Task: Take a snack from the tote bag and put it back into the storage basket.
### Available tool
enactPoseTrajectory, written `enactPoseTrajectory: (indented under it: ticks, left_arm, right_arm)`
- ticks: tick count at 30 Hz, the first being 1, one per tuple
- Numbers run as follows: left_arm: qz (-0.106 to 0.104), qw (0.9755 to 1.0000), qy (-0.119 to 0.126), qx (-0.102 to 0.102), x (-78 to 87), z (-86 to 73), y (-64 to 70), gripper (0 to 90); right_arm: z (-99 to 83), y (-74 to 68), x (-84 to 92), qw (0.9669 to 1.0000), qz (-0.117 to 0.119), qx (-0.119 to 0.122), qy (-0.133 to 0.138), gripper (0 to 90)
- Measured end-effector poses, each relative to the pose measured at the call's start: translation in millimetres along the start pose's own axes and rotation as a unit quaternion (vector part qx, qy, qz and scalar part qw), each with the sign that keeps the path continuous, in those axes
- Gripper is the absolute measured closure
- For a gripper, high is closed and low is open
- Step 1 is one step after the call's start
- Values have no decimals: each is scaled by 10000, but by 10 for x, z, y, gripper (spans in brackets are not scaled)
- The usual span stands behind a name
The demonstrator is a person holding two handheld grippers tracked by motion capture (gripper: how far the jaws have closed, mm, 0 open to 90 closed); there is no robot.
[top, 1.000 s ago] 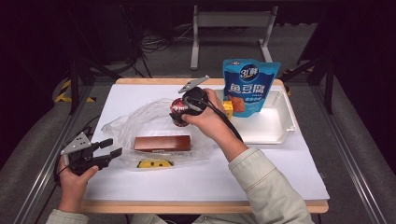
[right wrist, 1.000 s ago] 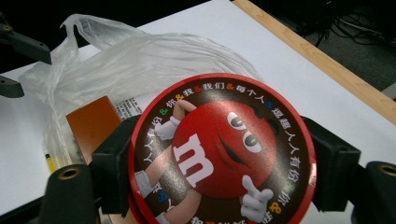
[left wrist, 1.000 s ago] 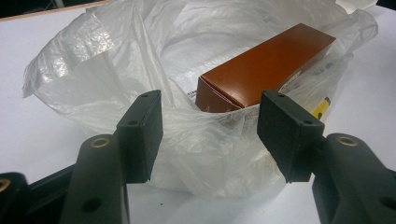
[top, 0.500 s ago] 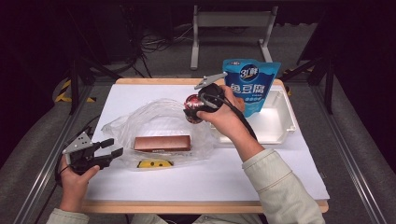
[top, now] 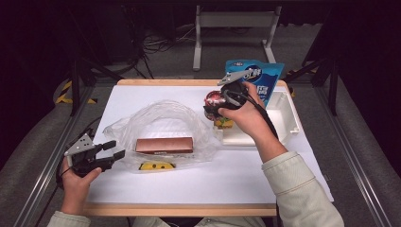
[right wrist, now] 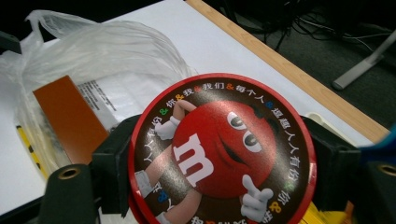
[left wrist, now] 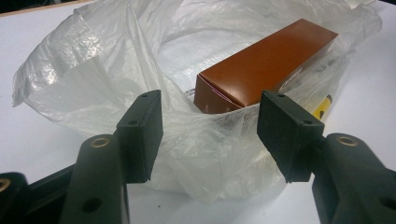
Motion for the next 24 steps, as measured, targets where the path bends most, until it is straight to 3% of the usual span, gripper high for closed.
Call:
enactPoseTrajectory:
  ticks: [24]
  left_arm:
    - [19, 10000, -53, 2, -12, -11, -4, 413]
  right_arm:
    - [-390, 636, 316, 9987, -397, -297, -101, 252]
Point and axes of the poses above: each handheld gripper's, and its own axes: x roughly backward along the jaws, z roughly out of its top, y roughly to its right, the point moved 9 cm from there along -x, roughly forward along the jaws, and after that the axes turned 12 degrees about -y, right-handed, at the moved point
